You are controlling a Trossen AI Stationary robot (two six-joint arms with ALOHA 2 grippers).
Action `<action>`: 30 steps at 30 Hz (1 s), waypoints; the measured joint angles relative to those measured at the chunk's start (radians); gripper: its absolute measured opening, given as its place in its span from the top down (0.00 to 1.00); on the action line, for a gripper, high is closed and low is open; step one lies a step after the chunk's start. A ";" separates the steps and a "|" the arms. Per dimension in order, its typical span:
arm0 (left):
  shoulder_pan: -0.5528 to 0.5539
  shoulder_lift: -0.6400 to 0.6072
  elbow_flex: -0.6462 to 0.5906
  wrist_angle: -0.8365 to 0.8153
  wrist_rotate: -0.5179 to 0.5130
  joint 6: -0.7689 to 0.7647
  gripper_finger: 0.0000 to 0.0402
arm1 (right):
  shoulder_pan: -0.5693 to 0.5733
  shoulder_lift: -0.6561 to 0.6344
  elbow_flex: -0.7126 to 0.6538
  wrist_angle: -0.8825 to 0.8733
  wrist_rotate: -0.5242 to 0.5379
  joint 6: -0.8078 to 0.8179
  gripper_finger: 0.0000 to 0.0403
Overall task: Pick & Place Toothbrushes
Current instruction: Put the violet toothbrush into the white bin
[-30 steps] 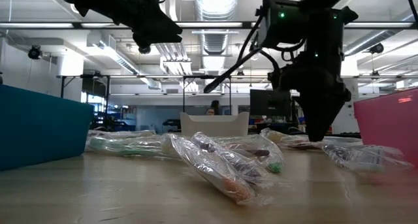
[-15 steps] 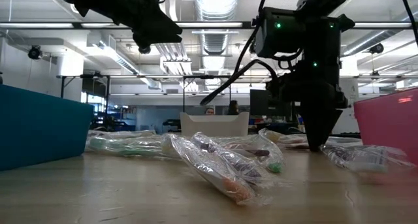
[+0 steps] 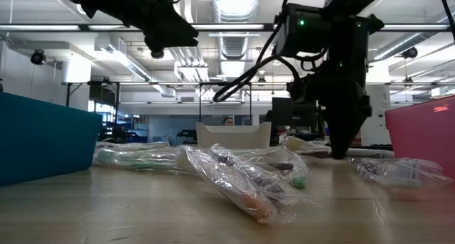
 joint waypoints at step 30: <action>0.000 0.000 0.000 0.000 0.000 0.000 0.54 | -0.153 -0.014 0.165 -0.104 -0.638 -0.490 0.95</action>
